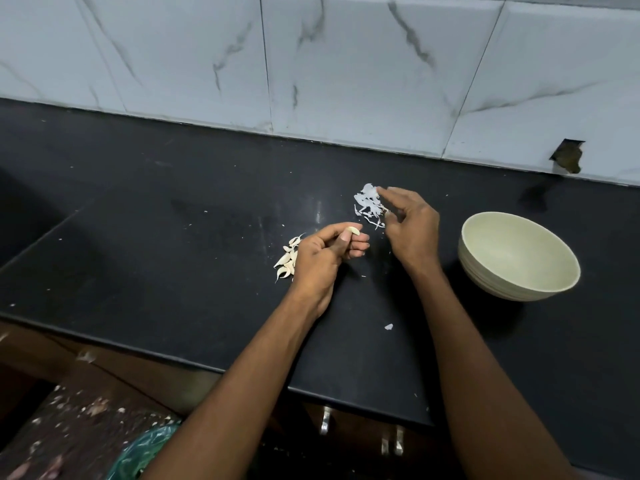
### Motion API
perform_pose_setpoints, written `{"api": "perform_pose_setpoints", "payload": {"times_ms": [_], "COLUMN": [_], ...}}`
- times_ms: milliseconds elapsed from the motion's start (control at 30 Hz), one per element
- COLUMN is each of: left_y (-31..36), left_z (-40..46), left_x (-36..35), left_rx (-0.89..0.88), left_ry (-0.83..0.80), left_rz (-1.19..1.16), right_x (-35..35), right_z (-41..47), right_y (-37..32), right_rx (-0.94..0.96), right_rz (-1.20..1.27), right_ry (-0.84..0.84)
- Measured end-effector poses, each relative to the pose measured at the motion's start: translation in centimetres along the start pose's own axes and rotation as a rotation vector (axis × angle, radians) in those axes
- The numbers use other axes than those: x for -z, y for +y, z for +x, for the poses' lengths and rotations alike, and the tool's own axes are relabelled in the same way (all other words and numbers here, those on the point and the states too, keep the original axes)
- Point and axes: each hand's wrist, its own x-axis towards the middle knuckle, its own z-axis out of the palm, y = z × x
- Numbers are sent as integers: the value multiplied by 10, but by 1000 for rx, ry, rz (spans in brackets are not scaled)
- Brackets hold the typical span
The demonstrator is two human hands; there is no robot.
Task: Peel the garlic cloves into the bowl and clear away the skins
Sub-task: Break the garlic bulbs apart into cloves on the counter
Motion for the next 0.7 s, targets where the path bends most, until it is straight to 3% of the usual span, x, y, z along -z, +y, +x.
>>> {"api": "perform_pose_setpoints", "payload": {"times_ms": [200, 300, 433, 700], "left_y": [1, 1, 1, -1], "left_z": [-2, -3, -4, -5], "left_x": [-3, -4, -4, -4], "left_rx": [-9, -22, -32, -41], "left_ry": [-19, -27, -29, -32], "left_rz": [31, 58, 70, 122], "right_x": [15, 18, 20, 15], "right_z": [-14, -20, -37, -58], "right_y": [-2, 3, -9, -12], "right_rx": [-13, -56, -176, -247], "right_rz": [98, 174, 458, 500], "right_ry": [34, -41, -191, -187]}}
